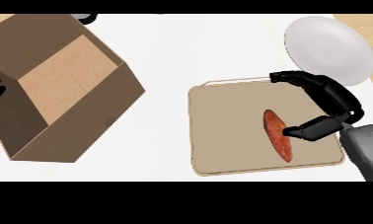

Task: Pick the sweet potato from the tray and place it in the plate

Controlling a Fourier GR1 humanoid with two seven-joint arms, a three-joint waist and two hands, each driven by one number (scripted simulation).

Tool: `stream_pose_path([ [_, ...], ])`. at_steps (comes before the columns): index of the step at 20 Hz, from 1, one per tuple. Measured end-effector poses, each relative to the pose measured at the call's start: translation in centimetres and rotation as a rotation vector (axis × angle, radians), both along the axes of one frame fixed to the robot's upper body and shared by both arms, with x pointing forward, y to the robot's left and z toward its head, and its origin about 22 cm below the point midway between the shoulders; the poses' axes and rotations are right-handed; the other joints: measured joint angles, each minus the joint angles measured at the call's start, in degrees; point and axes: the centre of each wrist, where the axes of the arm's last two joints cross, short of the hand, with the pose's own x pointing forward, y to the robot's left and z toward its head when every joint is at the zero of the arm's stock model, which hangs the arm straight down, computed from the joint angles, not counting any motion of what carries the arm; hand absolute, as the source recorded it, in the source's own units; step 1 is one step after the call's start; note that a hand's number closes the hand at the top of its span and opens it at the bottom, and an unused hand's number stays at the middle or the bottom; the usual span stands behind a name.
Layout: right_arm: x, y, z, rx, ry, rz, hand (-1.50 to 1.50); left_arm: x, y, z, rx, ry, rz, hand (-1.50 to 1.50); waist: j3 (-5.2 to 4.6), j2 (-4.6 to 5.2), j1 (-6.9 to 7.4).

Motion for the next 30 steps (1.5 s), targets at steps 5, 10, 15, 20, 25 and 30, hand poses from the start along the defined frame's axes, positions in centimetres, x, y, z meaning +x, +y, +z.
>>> stream_pose_path([
  [5, -0.1, -2.4, 0.4, -0.141, -0.039, 0.097, -1.50, 0.3, -0.1, 0.5, -0.012, 0.012, -0.007, 0.00, -0.12, -0.24, -0.07],
  [10, -0.3, -3.7, 0.6, -0.291, -0.080, 0.118, -1.50, 0.8, -0.2, 0.7, -0.014, 0.025, -0.006, 0.00, -0.19, -0.41, 0.05],
  [15, 0.0, -4.0, 0.7, -0.415, -0.104, 0.153, -1.50, 1.5, -0.2, 1.0, -0.019, 0.031, -0.021, 0.00, -0.31, -0.53, 0.45],
  [20, 0.1, -3.1, 0.5, -0.547, -0.103, 0.229, -1.50, 1.9, -0.4, 1.1, -0.017, 0.031, -0.020, 0.00, -0.34, -0.80, 0.64],
  [25, 0.5, -2.5, 0.8, -0.674, -0.146, 0.274, -1.50, 2.2, -0.3, 1.0, -0.016, 0.036, -0.017, 0.00, -0.37, -0.98, 0.54],
  [30, 0.8, -1.9, 0.2, -0.781, -0.157, 0.322, -1.50, 2.5, -0.3, 1.0, -0.011, 0.041, -0.014, 0.00, -0.37, -1.03, 0.60],
])
